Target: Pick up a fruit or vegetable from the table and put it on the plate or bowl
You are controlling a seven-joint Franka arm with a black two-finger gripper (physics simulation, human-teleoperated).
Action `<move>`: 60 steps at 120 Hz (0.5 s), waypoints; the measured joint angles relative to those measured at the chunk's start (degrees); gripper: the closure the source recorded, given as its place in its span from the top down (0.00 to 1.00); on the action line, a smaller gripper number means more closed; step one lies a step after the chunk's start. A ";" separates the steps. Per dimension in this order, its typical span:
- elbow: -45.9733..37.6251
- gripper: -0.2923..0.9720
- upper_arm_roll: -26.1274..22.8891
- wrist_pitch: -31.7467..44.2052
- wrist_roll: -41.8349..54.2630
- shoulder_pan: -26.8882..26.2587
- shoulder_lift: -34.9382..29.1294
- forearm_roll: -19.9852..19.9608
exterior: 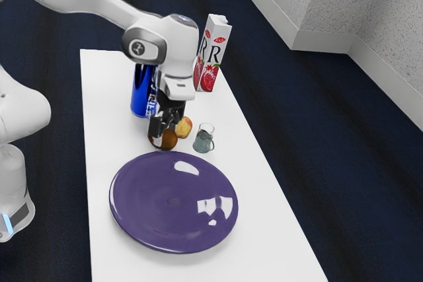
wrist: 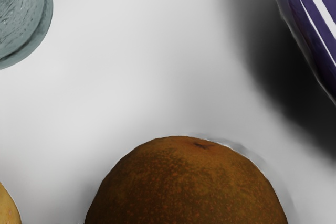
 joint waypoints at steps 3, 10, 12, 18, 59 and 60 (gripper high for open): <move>-0.05 0.61 0.26 0.16 -0.08 -0.12 -0.02 0.23; -0.14 0.54 0.55 0.48 -0.28 -0.28 -0.03 0.88; -0.15 0.52 0.58 0.56 -0.34 -0.30 -0.03 1.13; -0.04 0.48 0.39 0.49 -0.50 -0.34 -0.04 1.74; 5.47 0.43 -22.90 -13.39 -1.78 10.70 3.20 -3.56; 5.44 0.44 -24.29 -13.64 -1.81 11.99 3.40 -3.99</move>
